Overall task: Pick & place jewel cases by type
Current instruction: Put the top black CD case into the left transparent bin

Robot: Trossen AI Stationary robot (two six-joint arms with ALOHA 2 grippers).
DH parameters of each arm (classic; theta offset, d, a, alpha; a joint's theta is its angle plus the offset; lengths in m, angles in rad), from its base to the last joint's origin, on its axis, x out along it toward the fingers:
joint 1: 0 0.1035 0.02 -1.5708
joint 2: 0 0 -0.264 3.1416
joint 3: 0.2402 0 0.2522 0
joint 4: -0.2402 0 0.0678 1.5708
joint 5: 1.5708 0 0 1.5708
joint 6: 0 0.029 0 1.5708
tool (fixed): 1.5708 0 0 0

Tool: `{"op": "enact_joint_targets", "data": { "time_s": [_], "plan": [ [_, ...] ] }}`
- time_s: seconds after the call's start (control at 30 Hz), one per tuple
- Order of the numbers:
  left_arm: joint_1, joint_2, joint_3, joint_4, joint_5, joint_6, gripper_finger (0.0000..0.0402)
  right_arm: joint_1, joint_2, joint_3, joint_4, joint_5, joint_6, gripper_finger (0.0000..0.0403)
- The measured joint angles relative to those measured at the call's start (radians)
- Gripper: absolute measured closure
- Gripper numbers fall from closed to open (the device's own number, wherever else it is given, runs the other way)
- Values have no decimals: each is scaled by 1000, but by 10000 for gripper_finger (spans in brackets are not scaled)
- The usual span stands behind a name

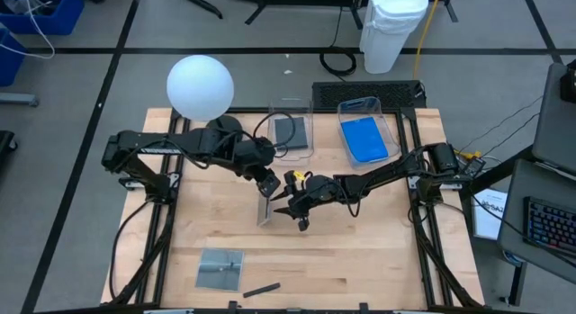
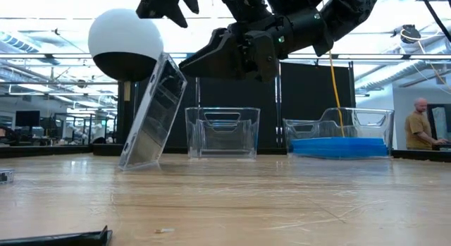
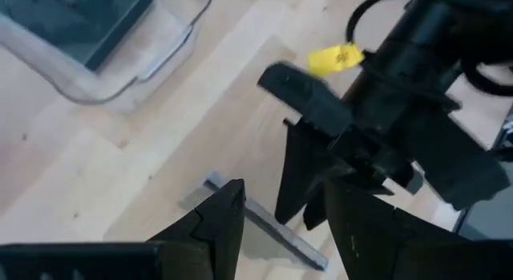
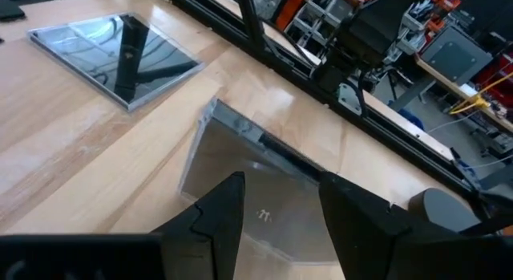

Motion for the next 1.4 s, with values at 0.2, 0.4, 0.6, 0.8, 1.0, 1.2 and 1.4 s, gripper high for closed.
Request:
{"op": "enact_joint_targets", "data": {
  "time_s": [0.2,0.4,0.6,0.8,1.0,1.2,1.4],
  "plan": [
    [-16,2,0,-4,15,-13,227,-9,1,0,6,1,-9,248],
    [-22,2,0,-5,15,-8,227,-20,1,0,4,3,-32,248],
    [-21,2,0,-5,14,-8,227,-46,2,0,-65,3,-60,248],
    [-21,2,0,-5,14,-6,227,-73,24,0,-46,3,-98,248],
    [-20,2,0,-5,14,-7,227,-79,145,91,-48,6,-158,249],
    [-24,2,0,-11,15,-7,227,-75,291,275,-152,53,-236,374],
    [-39,2,0,-114,48,-2,227,-74,336,349,-207,55,-238,398]
  ]
}}
